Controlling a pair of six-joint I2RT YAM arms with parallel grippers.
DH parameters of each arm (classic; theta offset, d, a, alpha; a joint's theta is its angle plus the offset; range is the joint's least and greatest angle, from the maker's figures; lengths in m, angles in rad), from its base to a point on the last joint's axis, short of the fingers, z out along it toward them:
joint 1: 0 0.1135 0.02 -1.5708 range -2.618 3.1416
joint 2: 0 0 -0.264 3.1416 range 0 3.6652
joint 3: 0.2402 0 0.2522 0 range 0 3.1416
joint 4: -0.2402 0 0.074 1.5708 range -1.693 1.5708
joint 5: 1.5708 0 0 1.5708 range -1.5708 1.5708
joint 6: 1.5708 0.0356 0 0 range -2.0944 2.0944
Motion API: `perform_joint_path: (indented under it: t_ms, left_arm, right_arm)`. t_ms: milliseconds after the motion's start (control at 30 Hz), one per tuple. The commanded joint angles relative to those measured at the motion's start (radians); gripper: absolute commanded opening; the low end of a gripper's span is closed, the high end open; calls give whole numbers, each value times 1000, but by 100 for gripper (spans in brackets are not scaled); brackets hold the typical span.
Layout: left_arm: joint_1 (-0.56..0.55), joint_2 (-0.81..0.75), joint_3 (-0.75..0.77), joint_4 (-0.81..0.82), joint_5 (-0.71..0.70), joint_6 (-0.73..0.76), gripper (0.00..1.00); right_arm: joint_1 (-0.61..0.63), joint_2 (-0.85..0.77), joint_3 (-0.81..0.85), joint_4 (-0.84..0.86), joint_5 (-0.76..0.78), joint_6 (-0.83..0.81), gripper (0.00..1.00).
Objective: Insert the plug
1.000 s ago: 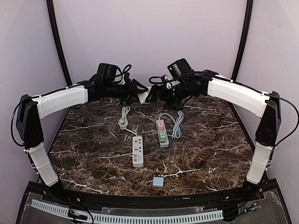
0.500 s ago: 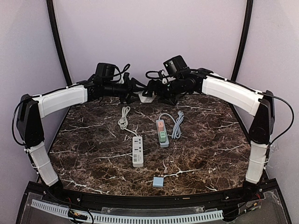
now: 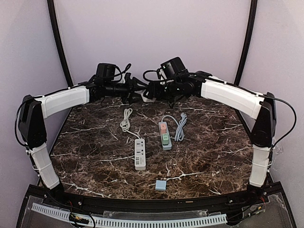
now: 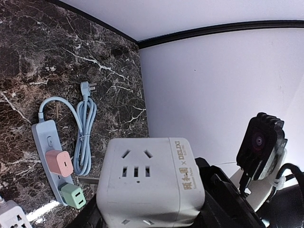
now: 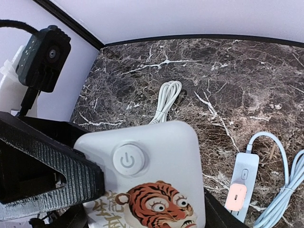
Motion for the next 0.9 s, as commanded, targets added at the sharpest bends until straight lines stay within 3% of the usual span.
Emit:
perform_joint_path:
  t_ms: [0,200,267,333,433,500,733,867]
  left_arm:
    - [0,9,37,29,49,-11,1]
    - [7,12,39,56,57,-11,5]
    - [8,9,40,64,58,-7,18]
    - [10,5,43,66,53,2,38]
    - [15,-11,43,63,36,18,83]
    - [20,-22,39,61,29,33,97]
    - [56,-71,9,39,5,108,99]
    - [84,-122,5,-59,-30,234,99]
  right_arm:
    - [25,-1,7,130,70,-48,61]
    - [28,-9,-21,163,78,-67,36]
    - [28,-10,-16,168,75,-79,30]
    - [28,-12,-14,170,75,-92,26]
    - [28,-24,-19,175,69,-114,23]
    - [28,-41,-37,178,69,-123,22]
    - [28,-112,-143,190,86,-120,21]
    - [28,-133,-156,182,95,-127,20]
